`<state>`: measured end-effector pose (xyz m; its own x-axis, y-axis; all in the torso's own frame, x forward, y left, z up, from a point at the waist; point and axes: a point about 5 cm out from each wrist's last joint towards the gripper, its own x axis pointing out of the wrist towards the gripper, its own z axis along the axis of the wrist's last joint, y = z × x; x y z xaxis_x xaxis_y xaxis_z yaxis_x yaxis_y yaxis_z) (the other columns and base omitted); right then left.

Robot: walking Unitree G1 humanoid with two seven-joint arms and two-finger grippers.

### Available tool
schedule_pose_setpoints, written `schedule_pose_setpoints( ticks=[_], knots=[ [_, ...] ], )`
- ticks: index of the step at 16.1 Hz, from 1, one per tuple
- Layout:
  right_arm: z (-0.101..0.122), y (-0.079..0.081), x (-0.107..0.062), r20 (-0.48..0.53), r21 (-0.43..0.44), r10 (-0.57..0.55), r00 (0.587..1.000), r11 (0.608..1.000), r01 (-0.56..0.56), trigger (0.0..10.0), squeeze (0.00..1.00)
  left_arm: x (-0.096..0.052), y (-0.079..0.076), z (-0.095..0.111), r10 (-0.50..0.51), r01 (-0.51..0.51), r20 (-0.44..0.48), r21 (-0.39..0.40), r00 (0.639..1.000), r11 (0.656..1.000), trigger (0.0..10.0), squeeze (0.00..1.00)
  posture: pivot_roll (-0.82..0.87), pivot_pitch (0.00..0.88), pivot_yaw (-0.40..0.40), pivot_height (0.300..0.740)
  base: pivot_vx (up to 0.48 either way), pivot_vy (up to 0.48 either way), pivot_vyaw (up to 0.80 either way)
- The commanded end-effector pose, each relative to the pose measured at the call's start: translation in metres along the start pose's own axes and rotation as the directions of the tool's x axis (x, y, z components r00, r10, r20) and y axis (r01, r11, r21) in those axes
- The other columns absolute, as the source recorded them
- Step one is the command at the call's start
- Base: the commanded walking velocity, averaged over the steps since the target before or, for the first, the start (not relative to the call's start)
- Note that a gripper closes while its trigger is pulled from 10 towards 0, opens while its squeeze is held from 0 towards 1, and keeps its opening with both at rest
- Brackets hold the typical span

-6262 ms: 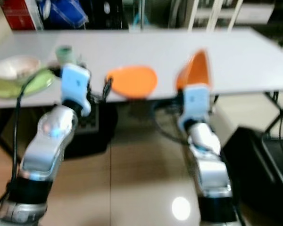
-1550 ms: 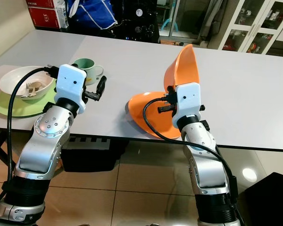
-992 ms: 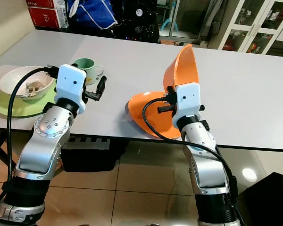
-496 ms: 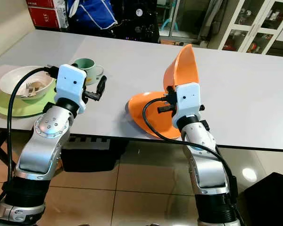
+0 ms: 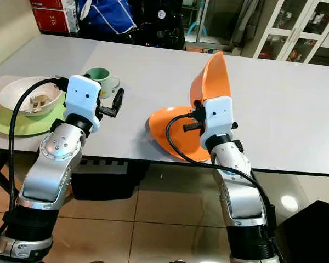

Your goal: Setting the table

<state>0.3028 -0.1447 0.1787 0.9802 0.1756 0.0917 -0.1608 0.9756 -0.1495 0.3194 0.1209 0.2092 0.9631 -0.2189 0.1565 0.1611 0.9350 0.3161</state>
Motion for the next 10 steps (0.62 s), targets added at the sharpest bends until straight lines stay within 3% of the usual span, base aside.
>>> schedule_pose_setpoints(
  ticks=[1, 10],
  knots=[
    [0.0140, -0.0036, 0.0031, 0.051, -0.018, -0.004, 0.999, 1.000, 0.005, 10.0, 0.00, 0.0007, -0.0003, 0.0019, 0.006, -0.006, 0.006, 0.003, 1.000, 1.000, 10.0, 0.00, 0.01, 0.000, -0.091, 0.740, 0.000, 0.000, 0.00],
    [0.0144, -0.0046, 0.0032, 0.051, -0.021, 0.002, 0.999, 1.000, 0.000, 10.0, 0.00, 0.0002, -0.0009, 0.0016, 0.008, -0.008, 0.005, 0.003, 1.000, 1.000, 10.0, 0.00, 0.01, 0.000, -0.097, 0.740, 0.000, 0.000, 0.00]
  ],
)
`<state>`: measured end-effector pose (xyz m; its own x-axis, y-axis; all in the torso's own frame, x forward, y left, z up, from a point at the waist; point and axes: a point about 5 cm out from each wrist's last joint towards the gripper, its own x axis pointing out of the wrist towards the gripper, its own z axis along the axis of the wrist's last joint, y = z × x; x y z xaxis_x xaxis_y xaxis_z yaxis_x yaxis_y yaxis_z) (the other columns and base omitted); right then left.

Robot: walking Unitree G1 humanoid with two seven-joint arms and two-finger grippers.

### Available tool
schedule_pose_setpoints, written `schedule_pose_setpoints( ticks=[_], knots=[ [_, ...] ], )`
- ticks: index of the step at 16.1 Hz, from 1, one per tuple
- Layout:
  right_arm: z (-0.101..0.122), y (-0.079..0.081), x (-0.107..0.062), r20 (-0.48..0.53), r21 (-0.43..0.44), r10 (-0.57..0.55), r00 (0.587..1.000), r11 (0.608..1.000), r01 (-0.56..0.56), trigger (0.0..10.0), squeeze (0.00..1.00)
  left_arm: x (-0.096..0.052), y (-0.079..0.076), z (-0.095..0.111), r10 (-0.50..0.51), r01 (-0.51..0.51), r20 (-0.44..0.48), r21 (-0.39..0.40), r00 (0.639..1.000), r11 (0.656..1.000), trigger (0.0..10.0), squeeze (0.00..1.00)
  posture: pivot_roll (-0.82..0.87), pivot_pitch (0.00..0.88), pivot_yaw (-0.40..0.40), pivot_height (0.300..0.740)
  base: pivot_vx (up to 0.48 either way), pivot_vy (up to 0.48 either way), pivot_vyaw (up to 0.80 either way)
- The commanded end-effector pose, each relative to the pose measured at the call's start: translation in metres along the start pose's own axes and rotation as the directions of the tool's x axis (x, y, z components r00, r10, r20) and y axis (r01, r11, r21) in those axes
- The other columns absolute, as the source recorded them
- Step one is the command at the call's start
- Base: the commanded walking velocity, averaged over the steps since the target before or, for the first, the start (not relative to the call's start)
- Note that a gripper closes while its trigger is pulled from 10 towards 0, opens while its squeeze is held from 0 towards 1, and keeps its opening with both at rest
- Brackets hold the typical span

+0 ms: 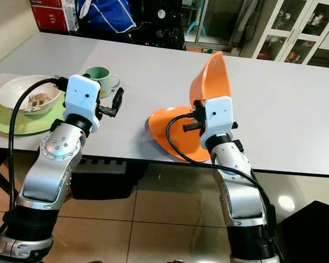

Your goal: Setting the table

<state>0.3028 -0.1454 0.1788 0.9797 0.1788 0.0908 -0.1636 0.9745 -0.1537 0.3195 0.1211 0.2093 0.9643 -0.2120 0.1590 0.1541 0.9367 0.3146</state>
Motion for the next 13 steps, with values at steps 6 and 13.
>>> schedule_pose_setpoints(
  ticks=[6, 13],
  knots=[
    [0.0152, -0.0043, 0.0046, 0.051, -0.021, 0.007, 0.999, 1.000, -0.006, 10.0, 0.00, 0.0014, -0.0013, 0.0033, 0.008, -0.008, 0.008, 0.006, 1.000, 1.000, 10.0, 0.00, 0.01, 0.000, -0.105, 0.740, 0.000, 0.000, 0.00],
    [0.0152, -0.0039, 0.0047, 0.046, -0.024, 0.016, 0.999, 1.000, -0.014, 10.0, 0.00, 0.0006, 0.0022, 0.0041, 0.021, -0.021, 0.005, 0.013, 1.000, 1.000, 10.0, 0.00, 0.01, 0.000, -0.119, 0.740, 0.000, 0.000, 0.00]
  ],
)
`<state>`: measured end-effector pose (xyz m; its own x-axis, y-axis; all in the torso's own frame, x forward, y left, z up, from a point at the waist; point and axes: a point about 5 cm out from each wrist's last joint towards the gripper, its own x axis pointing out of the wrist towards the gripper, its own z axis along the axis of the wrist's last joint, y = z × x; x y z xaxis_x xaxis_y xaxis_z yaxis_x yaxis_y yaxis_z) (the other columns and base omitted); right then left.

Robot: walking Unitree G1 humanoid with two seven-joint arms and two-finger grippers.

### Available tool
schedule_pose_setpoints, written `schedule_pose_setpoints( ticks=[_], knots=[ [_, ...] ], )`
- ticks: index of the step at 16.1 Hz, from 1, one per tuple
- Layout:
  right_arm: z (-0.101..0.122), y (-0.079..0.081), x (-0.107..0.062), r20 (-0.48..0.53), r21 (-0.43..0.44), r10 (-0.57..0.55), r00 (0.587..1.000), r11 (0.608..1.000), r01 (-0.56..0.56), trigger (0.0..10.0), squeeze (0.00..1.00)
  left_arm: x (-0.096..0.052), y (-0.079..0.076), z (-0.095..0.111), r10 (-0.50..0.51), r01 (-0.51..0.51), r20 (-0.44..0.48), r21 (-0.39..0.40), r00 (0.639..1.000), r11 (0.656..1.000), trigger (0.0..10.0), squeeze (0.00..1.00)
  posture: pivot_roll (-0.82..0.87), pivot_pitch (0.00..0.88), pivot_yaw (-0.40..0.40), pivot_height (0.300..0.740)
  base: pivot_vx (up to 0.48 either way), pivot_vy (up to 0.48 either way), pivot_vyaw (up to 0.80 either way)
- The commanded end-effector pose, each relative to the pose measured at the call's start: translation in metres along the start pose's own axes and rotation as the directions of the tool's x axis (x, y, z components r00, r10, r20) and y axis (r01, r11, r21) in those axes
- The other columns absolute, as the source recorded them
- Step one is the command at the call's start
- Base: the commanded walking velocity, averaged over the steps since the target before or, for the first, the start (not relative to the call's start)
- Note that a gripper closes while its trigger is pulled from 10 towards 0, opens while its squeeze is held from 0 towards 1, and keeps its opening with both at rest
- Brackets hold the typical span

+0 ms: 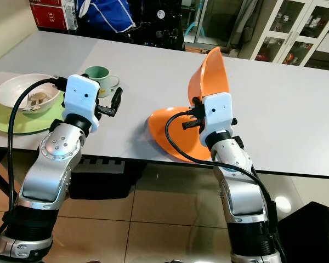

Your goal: Setting the table

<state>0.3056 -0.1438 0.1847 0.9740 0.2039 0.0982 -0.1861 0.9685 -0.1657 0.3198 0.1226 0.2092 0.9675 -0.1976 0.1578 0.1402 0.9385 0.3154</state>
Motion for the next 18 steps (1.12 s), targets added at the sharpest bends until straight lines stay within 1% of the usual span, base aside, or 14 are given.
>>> schedule_pose_setpoints(
  ticks=[1, 14, 18],
  knots=[
    [0.0094, -0.0044, 0.0013, 0.034, -0.015, -0.009, 0.999, 1.000, 0.009, 10.0, 0.00, 0.0004, 0.0003, 0.0040, 0.007, -0.008, 0.008, 0.009, 1.000, 1.000, 10.0, 0.00, 0.01, 0.000, -0.119, 0.740, 0.000, 0.000, 0.00],
    [0.0093, -0.0058, 0.0011, 0.033, -0.017, -0.015, 0.999, 1.000, 0.016, 10.0, 0.00, 0.0001, -0.0011, 0.0031, -0.001, 0.001, 0.003, 0.014, 1.000, 1.000, 10.0, 0.00, 0.01, 0.000, -0.112, 0.740, 0.000, 0.000, 0.00],
    [0.0093, -0.0132, 0.0019, 0.027, -0.033, 0.001, 1.000, 0.999, 0.000, 10.0, 0.00, -0.0010, -0.0012, 0.0020, 0.002, -0.002, -0.001, 0.017, 1.000, 1.000, 10.0, 0.00, 0.02, 0.000, -0.130, 0.740, 0.000, 0.000, 0.00]
  ],
)
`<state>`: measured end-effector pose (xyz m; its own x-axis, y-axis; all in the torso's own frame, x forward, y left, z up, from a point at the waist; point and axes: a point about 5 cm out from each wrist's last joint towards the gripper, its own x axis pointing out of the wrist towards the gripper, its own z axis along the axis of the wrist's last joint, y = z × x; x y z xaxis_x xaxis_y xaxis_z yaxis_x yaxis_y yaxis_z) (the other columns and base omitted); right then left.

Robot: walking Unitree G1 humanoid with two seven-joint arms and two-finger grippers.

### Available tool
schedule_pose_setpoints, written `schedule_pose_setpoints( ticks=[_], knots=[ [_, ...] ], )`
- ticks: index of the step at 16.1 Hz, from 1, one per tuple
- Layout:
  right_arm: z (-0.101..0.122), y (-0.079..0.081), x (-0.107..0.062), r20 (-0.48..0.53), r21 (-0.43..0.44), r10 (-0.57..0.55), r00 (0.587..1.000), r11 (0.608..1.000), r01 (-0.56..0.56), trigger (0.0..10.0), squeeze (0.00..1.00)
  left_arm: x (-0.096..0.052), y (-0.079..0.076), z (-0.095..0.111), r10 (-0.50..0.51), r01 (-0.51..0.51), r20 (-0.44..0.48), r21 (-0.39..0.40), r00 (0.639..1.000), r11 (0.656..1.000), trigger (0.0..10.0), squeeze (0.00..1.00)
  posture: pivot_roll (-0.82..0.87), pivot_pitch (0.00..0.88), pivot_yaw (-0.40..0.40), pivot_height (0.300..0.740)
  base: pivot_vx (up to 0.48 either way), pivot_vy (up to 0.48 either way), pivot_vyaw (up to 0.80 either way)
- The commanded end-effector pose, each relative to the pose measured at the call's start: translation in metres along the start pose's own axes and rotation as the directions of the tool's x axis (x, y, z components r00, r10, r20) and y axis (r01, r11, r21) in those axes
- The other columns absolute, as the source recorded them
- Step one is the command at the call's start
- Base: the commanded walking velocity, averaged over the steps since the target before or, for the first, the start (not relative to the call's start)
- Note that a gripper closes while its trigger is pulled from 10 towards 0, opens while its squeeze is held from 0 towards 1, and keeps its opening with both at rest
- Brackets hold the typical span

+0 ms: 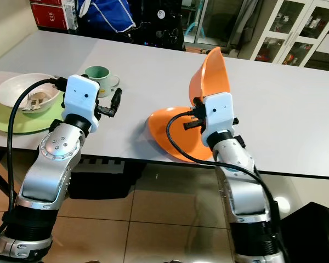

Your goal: Setting the table

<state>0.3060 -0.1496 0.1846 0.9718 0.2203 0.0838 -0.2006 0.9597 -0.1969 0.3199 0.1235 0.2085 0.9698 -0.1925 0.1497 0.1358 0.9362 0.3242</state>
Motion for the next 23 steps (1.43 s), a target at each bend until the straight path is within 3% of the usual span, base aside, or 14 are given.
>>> schedule_pose_setpoints(
  ticks=[1, 5, 6, 8, 11, 13, 15, 17, 18, 19, 23],
  knots=[
    [0.012, -0.012, 0.004, 0.037, -0.023, 0.001, 0.999, 1.000, -0.001, 10.0, 0.00, 0.000, -0.001, 0.004, 0.002, -0.002, 0.011, 0.008, 1.000, 1.000, 10.0, 0.00, 0.02, 0.000, -0.131, 0.740, 0.000, 0.000, 0.00],
    [0.025, -0.028, 0.009, 0.047, -0.102, 0.106, 0.993, 0.990, -0.101, 10.0, 0.00, 0.000, 0.001, 0.002, -0.016, 0.016, 0.006, 0.030, 1.000, 0.999, 10.0, 0.00, -0.01, 0.000, -0.096, 0.740, 0.000, 0.000, 0.00],
    [0.025, -0.030, 0.009, 0.003, -0.161, 0.185, 0.983, 0.970, -0.182, 10.0, 0.00, -0.001, -0.003, 0.001, -0.051, 0.051, 0.002, 0.048, 0.999, 0.998, 10.0, 0.00, -0.01, 0.000, -0.093, 0.740, 0.000, 0.000, 0.00],
    [0.007, -0.027, 0.007, -0.157, -0.281, 0.333, 0.930, 0.888, -0.365, 10.0, 0.00, -0.005, -0.012, -0.001, -0.142, 0.143, -0.015, 0.082, 0.990, 0.986, 10.0, 0.00, -0.01, 0.000, -0.082, 0.740, 0.000, 0.000, 0.00],
    [-0.017, -0.026, 0.008, -0.278, -0.360, 0.367, 0.888, 0.817, -0.450, 10.0, 0.00, -0.015, -0.019, -0.013, -0.274, 0.281, -0.071, 0.128, 0.959, 0.951, 10.0, 0.00, 0.00, 0.000, -0.062, 0.740, 0.000, 0.000, 0.00],
    [-0.025, -0.025, 0.017, -0.302, -0.424, 0.356, 0.884, 0.781, -0.459, 10.0, 0.00, -0.020, -0.012, -0.022, -0.326, 0.340, -0.111, 0.143, 0.939, 0.930, 10.0, 0.00, 0.01, 0.000, -0.055, 0.740, 0.000, 0.000, 0.00],
    [-0.027, -0.023, 0.021, -0.314, -0.435, 0.369, 0.875, 0.763, -0.478, 10.0, 0.00, -0.022, -0.010, -0.024, -0.354, 0.372, -0.136, 0.145, 0.925, 0.917, 10.0, 0.00, 0.01, 0.000, -0.055, 0.740, 0.000, 0.000, 0.00],
    [-0.031, -0.020, 0.029, -0.353, -0.490, 0.400, 0.846, 0.691, -0.531, 10.0, 0.00, -0.027, -0.010, -0.028, -0.429, 0.454, -0.178, 0.140, 0.886, 0.880, 10.0, 0.00, 0.02, 0.000, -0.049, 0.740, 0.000, 0.000, 0.00],
    [-0.032, -0.020, 0.030, -0.362, -0.503, 0.409, 0.838, 0.671, -0.545, 10.0, 0.00, -0.028, -0.010, -0.028, -0.438, 0.464, -0.182, 0.138, 0.880, 0.875, 10.0, 0.00, 0.02, 0.000, -0.049, 0.740, 0.000, 0.000, 0.00],
    [-0.029, -0.019, 0.031, -0.382, -0.520, 0.448, 0.808, 0.619, -0.589, 10.0, 0.00, -0.028, -0.009, -0.027, -0.450, 0.476, -0.182, 0.138, 0.874, 0.869, 10.0, 0.00, 0.03, 0.000, -0.046, 0.740, 0.000, 0.000, 0.00],
    [-0.034, -0.019, 0.024, -0.483, -0.538, 0.485, 0.729, 0.493, -0.684, 10.0, 0.00, -0.030, -0.010, -0.028, -0.472, 0.500, -0.196, 0.138, 0.860, 0.855, 10.0, 0.00, 0.02, 0.000, -0.046, 0.740, 0.000, 0.000, 0.00]
  ],
)
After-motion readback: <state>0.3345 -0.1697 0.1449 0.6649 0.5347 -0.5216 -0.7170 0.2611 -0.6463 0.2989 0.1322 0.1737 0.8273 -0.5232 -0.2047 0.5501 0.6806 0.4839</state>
